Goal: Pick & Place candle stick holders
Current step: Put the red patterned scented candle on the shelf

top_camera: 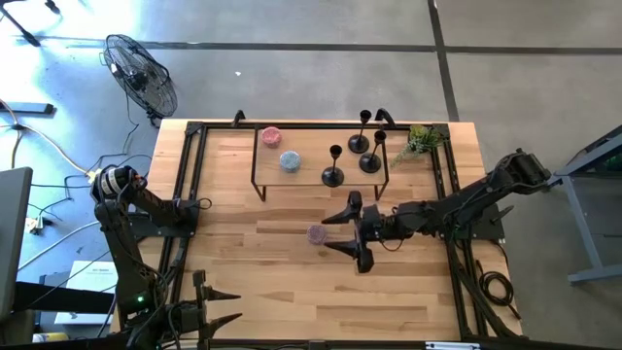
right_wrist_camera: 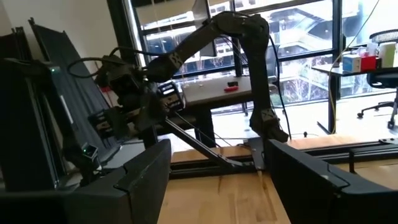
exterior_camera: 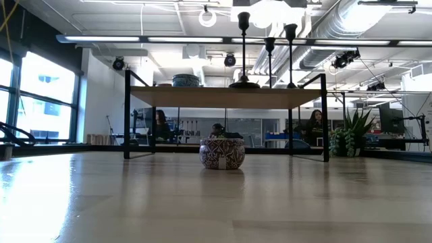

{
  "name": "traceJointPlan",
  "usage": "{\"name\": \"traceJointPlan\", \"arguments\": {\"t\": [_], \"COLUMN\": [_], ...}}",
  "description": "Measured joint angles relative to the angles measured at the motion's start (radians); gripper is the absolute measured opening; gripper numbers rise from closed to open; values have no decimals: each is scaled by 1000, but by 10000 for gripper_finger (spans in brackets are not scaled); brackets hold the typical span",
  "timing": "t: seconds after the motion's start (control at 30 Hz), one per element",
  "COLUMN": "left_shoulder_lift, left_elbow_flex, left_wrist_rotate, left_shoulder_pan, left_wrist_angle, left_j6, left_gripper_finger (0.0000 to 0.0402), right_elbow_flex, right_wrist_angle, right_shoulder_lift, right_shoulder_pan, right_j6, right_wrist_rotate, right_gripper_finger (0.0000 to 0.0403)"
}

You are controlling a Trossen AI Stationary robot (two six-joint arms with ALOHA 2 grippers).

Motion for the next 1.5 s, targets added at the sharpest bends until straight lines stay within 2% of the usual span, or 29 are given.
{"name": "traceJointPlan", "arguments": {"t": [0.33, 0.67, 0.9, 1.1, 1.27, 1.5], "left_shoulder_lift": [0, 0, 0, 0, 0, 0], "left_elbow_flex": [0, 0, 0, 0, 0, 0], "left_wrist_rotate": [0, 4, 4, 4, 4, 4], "left_shoulder_pan": [0, 0, 0, 0, 0, 0], "left_wrist_angle": [-4, -7, -7, -8, -8, -8], "left_j6": [0, -3, -8, -8, -8, -8], "left_gripper_finger": [172, 172, 172, 172, 172, 172], "right_elbow_flex": [0, 0, 0, 0, 0, 0], "right_wrist_angle": [-1, 12, 9, 9, 6, -61], "right_shoulder_lift": [0, 0, 0, 0, 0, 0], "right_shoulder_pan": [-1, -1, -3, -18, -41, -47], "right_j6": [23, 356, 317, 311, 339, 387], "right_wrist_rotate": [8, 24, 56, -40, -135, -117], "right_gripper_finger": [256, 256, 256, 259, 296, 391]}}
